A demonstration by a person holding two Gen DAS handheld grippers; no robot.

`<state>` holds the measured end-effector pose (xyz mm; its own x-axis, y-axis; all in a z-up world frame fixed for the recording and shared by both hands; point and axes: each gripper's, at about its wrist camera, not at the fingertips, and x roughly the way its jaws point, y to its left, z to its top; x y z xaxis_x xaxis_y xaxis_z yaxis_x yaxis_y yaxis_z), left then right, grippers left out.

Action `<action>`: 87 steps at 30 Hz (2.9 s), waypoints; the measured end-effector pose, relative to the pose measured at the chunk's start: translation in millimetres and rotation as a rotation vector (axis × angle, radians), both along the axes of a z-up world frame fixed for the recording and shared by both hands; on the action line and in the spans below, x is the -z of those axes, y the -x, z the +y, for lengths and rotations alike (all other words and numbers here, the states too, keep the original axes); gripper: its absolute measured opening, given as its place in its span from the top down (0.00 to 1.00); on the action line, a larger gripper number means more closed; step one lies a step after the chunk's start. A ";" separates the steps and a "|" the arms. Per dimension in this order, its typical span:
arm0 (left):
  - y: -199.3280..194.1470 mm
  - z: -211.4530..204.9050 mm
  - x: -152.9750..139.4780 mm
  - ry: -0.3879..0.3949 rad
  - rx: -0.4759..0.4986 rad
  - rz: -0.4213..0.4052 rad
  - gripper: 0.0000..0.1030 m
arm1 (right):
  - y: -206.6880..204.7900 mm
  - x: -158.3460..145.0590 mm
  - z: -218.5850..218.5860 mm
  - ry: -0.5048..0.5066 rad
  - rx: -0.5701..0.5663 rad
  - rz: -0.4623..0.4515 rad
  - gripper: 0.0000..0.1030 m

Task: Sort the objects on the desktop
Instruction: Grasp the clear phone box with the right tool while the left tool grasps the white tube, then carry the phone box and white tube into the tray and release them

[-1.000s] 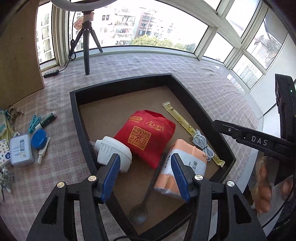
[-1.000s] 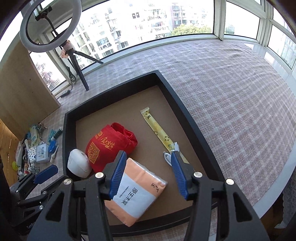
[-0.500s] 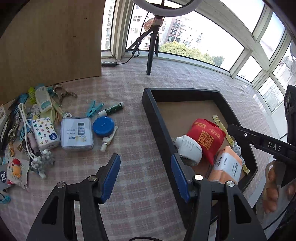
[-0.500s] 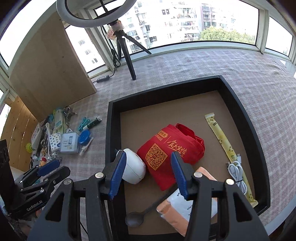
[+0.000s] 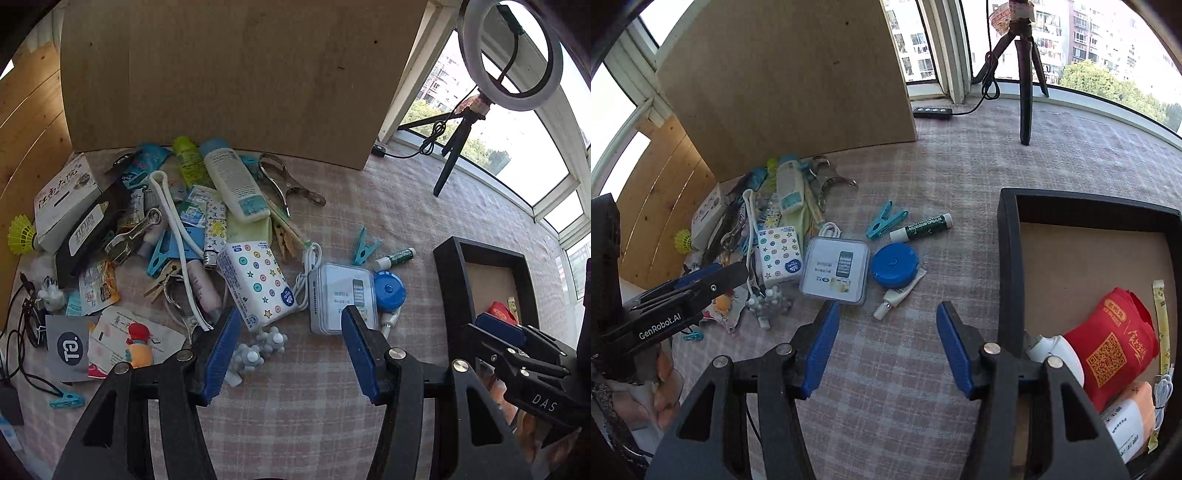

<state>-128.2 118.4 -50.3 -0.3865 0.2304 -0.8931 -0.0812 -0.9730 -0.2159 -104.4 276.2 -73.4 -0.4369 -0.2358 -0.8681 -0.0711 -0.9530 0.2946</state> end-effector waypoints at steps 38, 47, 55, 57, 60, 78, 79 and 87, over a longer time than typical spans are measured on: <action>57.6 -2.7 73.8 -0.073 -0.066 -0.169 0.70 | 80.7 78.9 -75.4 0.005 -0.050 -0.174 0.30; 58.1 -11.0 70.0 -0.087 -0.087 -0.154 0.76 | 89.6 79.9 -88.8 -0.024 -0.048 -0.192 0.30; 55.7 -11.7 68.9 -0.086 -0.083 -0.137 0.77 | 96.5 95.9 -106.0 -0.084 -0.080 -0.214 0.28; 54.5 -13.9 67.8 -0.093 -0.087 -0.135 0.77 | 95.4 95.4 -108.3 -0.109 -0.071 -0.204 0.29; 52.6 -16.6 63.1 -0.100 -0.086 -0.124 0.77 | 91.6 94.8 -104.0 -0.056 -0.058 -0.205 0.30; 18.4 35.6 5.7 -0.181 0.045 -0.032 0.78 | 15.1 24.0 5.7 -0.051 0.057 -0.052 0.30; 16.3 45.2 3.3 -0.189 0.065 -0.033 0.78 | 12.6 20.7 18.2 -0.056 0.079 -0.049 0.30; 0.5 150.7 -13.6 -0.232 0.240 -0.026 0.77 | -21.8 -2.5 131.2 -0.077 0.285 -0.015 0.30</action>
<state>-128.8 269.0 -36.7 -0.2742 0.5101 -0.8152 -0.2932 -0.8517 -0.4343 -82.6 407.4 -70.9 -0.4630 -0.0385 -0.8855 -0.3432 -0.9134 0.2191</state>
